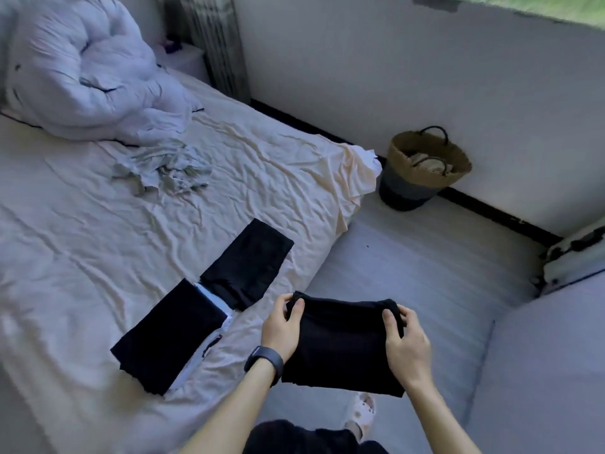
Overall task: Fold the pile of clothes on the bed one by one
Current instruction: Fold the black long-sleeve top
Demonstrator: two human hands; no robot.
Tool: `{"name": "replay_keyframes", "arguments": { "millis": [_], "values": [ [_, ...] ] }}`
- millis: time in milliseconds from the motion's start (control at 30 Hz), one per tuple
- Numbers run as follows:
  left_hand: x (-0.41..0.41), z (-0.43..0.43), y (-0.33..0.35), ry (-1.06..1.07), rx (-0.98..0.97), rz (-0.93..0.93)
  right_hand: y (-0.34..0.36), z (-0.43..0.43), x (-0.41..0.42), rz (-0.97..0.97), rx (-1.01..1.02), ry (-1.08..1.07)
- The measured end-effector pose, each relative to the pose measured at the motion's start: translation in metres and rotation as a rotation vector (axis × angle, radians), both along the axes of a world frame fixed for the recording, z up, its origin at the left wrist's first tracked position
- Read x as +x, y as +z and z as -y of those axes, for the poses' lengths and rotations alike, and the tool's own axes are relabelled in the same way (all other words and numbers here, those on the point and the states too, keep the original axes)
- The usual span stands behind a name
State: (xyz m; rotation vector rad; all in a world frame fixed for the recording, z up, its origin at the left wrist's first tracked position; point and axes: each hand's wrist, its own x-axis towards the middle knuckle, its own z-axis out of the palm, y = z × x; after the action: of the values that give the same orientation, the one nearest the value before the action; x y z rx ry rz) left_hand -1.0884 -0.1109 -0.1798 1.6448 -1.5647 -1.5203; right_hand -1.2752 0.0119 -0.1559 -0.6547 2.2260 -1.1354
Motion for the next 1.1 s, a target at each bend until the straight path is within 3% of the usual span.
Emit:
{"name": "replay_keyframes", "arguments": {
  "millis": [200, 433, 833, 1100],
  "values": [
    [-0.007, 0.032, -0.008, 0.350, 0.014, 0.090, -0.008, 0.109, -0.038, 0.018, 0.047, 0.364],
    [0.012, 0.087, -0.042, 0.721, 0.117, 0.084, -0.041, 0.247, -0.020, 0.004, 0.135, 0.716],
    [0.035, 0.223, -0.104, 0.921, 0.329, 0.185, -0.105, 0.441, 0.031, -0.120, 0.343, 1.023],
    [0.059, 0.296, -0.205, 0.981, 0.308, 0.364, -0.209, 0.521, 0.066, -0.221, 0.424, 1.111]
  ]
}}
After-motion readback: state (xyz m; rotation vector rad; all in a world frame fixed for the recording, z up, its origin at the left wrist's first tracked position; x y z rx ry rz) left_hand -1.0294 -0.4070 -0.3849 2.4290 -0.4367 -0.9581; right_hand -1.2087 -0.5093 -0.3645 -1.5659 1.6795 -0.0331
